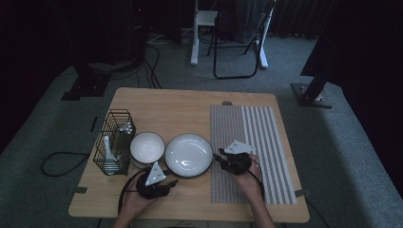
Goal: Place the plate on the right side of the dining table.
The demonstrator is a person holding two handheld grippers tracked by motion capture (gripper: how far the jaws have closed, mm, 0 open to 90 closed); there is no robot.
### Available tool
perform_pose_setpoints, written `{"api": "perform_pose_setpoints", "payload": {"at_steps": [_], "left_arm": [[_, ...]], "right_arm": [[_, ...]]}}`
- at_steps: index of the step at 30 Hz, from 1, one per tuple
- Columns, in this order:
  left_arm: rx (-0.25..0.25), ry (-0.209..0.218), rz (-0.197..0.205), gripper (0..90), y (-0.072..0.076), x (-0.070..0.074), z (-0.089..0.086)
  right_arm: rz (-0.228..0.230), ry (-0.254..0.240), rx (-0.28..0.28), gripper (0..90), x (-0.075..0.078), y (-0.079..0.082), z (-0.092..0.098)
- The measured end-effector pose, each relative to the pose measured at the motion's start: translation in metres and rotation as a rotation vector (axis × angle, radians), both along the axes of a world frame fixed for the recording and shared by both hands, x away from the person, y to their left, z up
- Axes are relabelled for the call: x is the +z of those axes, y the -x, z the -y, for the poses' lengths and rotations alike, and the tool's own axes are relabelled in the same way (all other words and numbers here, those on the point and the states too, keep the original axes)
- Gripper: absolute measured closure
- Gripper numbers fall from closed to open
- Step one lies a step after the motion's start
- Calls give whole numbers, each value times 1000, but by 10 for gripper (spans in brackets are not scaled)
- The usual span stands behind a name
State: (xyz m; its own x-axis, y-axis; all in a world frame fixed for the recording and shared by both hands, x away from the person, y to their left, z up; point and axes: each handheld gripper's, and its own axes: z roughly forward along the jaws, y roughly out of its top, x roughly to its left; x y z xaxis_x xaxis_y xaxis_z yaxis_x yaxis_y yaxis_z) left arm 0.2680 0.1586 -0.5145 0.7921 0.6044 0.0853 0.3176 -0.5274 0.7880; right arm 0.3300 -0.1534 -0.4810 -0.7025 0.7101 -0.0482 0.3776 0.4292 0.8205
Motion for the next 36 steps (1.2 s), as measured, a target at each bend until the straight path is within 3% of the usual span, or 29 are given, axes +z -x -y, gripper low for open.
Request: {"api": "perform_pose_setpoints", "payload": {"at_steps": [9, 12, 24, 29, 36], "left_arm": [[6, -7, 15, 534, -2, 1, 0], [16, -20, 40, 545, -3, 1, 3], [29, -15, 75, 549, -3, 1, 5], [28, -11, 72, 549, -4, 1, 4], [32, -6, 75, 548, -4, 0, 3]], "right_arm": [[-2, -7, -7, 679, 3, -23, -9], [-9, -8, -13, 679, 1, -30, -11], [-50, -28, -31, 694, -14, -49, -21], [-29, 4, -10, 694, -8, -54, -32], [-47, 37, -13, 703, -9, -70, -39]]}}
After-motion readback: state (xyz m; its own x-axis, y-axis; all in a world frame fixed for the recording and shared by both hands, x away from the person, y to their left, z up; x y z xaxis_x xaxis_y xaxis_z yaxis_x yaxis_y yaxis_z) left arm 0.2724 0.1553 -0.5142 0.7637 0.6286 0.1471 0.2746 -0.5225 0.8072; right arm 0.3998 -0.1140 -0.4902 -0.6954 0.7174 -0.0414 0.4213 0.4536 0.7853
